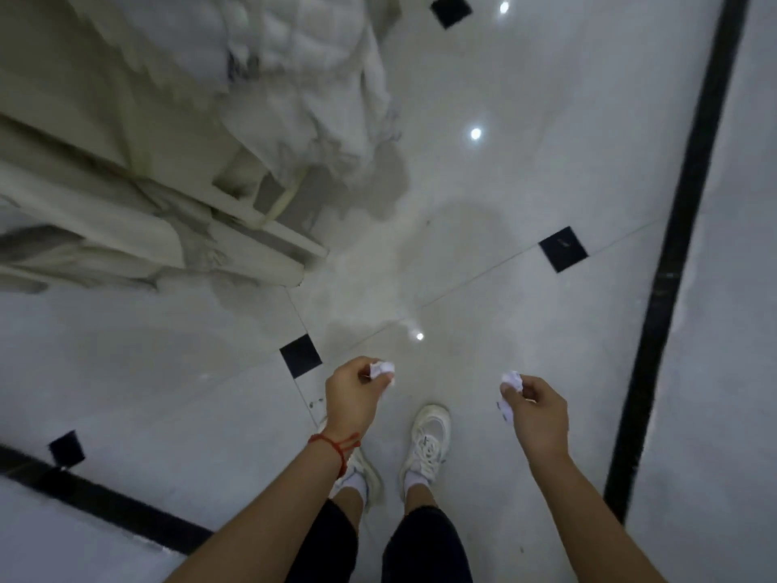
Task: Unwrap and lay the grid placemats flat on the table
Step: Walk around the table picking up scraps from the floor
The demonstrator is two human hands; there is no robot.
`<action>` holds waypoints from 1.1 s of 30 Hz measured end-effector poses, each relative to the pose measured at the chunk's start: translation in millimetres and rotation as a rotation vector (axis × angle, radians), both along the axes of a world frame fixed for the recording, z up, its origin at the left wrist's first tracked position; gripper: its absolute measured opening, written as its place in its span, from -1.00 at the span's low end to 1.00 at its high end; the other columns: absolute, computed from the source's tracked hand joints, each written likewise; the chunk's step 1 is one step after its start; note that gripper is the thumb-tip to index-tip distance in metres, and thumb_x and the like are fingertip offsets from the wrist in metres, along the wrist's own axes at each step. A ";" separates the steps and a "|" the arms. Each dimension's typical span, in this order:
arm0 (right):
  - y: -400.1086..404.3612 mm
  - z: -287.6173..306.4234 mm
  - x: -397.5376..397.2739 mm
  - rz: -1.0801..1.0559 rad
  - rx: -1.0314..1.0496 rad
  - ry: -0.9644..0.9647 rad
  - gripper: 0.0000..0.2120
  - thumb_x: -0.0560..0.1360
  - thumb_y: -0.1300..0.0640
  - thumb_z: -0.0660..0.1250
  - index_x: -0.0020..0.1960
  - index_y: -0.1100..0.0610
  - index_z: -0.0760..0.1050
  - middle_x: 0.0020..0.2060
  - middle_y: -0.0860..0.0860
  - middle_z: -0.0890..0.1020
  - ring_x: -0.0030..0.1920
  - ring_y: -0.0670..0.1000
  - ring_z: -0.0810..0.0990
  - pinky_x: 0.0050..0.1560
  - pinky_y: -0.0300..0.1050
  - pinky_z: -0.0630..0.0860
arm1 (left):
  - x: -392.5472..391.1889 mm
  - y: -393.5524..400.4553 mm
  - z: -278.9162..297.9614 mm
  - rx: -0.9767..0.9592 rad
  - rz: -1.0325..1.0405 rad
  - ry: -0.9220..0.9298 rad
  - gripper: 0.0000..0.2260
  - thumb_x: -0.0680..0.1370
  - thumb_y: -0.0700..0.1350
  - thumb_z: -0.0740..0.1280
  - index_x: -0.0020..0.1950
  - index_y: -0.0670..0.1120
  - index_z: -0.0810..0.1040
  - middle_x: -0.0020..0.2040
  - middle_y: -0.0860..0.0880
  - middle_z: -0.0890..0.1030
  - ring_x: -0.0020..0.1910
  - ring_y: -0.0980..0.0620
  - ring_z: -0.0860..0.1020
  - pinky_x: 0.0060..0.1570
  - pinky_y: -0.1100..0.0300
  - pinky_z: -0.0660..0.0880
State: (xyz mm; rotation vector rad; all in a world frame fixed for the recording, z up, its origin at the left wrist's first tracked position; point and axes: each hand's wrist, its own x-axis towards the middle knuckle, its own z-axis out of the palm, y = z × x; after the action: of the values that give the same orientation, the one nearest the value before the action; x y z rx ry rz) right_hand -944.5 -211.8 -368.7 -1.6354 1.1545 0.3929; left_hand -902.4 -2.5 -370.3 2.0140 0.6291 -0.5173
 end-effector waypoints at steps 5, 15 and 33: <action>-25.0 102.6 -3.3 -0.117 0.021 -0.079 -0.89 0.47 0.17 0.32 -0.23 0.09 0.53 -0.38 0.06 0.59 -0.23 0.09 0.59 -0.06 -0.05 0.50 | 10.7 -21.4 116.5 -0.020 -0.124 -0.043 -0.89 0.44 -0.28 0.40 -0.24 -0.10 0.55 -0.38 0.13 0.51 -0.42 0.38 0.51 -0.37 0.57 0.36; -65.1 205.3 21.7 -0.365 0.067 -0.170 -0.75 0.50 0.18 0.31 -0.36 0.10 0.48 -0.43 0.11 0.53 -0.36 0.08 0.50 -0.24 -0.12 0.44 | 71.1 -36.0 226.1 -0.052 -0.179 -0.122 -0.78 0.44 -0.25 0.40 -0.30 0.05 0.53 -0.36 0.04 0.57 -0.31 0.09 0.52 -0.36 0.54 0.41; -217.9 255.2 268.0 -0.366 -0.041 -0.217 -0.80 0.49 0.26 0.31 -0.32 0.21 0.47 -0.39 0.11 0.51 -0.36 0.01 0.45 -0.41 -0.34 0.44 | 369.2 -190.0 270.9 -0.197 -0.459 -0.137 -0.78 0.47 -0.27 0.35 -0.35 -0.07 0.54 -0.48 0.07 0.54 -0.46 0.20 0.51 -0.37 0.36 0.42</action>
State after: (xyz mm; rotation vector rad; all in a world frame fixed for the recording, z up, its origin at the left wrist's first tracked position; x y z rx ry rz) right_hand -676.6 -429.7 -113.5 -1.4224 1.2676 -0.0423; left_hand -533.2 -192.5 -99.4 1.9833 0.0234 -0.6741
